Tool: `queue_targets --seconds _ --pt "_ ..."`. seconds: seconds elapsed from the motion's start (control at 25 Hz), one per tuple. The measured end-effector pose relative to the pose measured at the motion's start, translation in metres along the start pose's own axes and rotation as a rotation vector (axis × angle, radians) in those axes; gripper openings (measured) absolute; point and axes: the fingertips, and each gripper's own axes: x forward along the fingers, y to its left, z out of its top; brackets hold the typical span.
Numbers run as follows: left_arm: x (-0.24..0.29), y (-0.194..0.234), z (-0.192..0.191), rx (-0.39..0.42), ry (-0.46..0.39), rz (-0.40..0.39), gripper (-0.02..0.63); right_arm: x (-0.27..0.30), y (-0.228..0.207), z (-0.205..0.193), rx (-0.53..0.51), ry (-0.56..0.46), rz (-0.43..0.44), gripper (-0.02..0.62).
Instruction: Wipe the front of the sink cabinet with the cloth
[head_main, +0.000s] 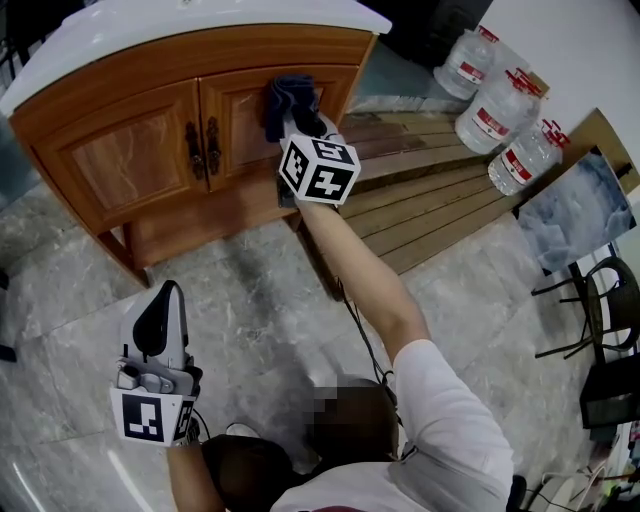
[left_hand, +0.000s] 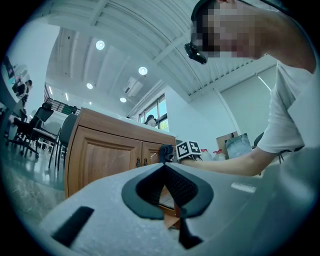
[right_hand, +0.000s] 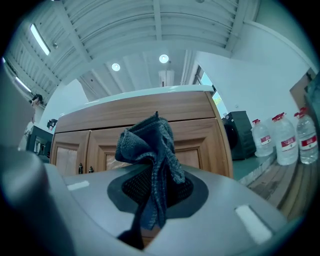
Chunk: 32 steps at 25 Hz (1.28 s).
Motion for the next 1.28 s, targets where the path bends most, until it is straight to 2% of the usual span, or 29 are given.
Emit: queue_targets --seconds 0.32,0.52,0.92,1.0,1.08,1.28 --pt "0.000 -0.001 -0.001 -0.003 0.004 -0.003 -0.002 -0.004 -0.049 0.009 -0.023 0.001 -0.102 0.074" --pt "-0.001 -0.001 0.000 -0.003 0.004 -0.003 -0.002 -0.009 -0.083 0.014 -0.002 -0.006 -0.182 0.074" --pt "-0.001 -0.003 0.002 0.002 -0.003 0.003 -0.002 -0.018 -0.073 0.009 0.020 -0.024 -0.182 0.066" --pt "0.003 -0.007 0.004 0.008 -0.010 -0.013 -0.002 -0.030 -0.051 0.000 0.014 -0.029 -0.134 0.066" --pt "0.007 -0.012 0.006 0.019 -0.016 -0.031 -0.002 -0.044 -0.015 -0.014 0.007 -0.024 -0.042 0.066" --pt "0.004 -0.008 0.006 -0.007 -0.015 -0.009 -0.002 -0.061 0.125 -0.066 -0.024 0.017 0.332 0.066"
